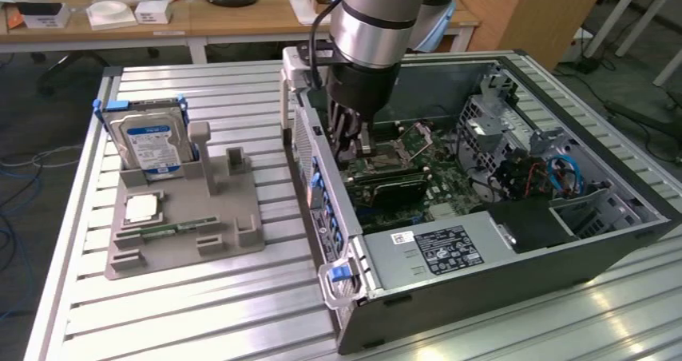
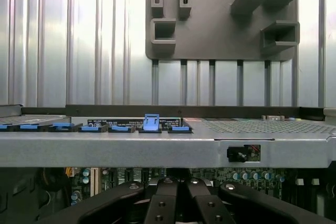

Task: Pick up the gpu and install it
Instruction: 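Press down on the gpu until it lock into place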

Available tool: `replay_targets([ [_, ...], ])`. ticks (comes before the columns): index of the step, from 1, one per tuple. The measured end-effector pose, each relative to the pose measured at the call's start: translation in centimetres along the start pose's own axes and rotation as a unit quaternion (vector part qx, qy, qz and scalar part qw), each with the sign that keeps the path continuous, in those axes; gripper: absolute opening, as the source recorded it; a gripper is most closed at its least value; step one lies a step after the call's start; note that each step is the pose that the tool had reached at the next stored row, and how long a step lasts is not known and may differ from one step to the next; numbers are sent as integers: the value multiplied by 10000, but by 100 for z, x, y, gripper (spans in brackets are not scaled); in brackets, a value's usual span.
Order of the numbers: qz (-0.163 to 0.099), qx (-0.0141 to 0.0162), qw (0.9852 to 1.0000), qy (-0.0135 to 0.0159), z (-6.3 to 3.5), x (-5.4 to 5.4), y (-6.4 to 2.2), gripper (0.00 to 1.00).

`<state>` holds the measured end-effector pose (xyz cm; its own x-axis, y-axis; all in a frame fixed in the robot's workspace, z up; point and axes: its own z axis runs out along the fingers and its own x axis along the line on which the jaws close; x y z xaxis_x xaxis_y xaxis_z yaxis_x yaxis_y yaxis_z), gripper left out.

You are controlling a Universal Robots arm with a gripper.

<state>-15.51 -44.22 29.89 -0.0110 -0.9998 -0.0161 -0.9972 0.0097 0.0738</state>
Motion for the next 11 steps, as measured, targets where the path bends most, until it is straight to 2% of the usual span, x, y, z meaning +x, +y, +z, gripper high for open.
replay_targets([
  [9,0,-1,10000,3,4,17,17,10],
  [10,1,-7,10000,4,5,17,16,10],
  [11,1,-29,10000,5,4,16,9,10],
])
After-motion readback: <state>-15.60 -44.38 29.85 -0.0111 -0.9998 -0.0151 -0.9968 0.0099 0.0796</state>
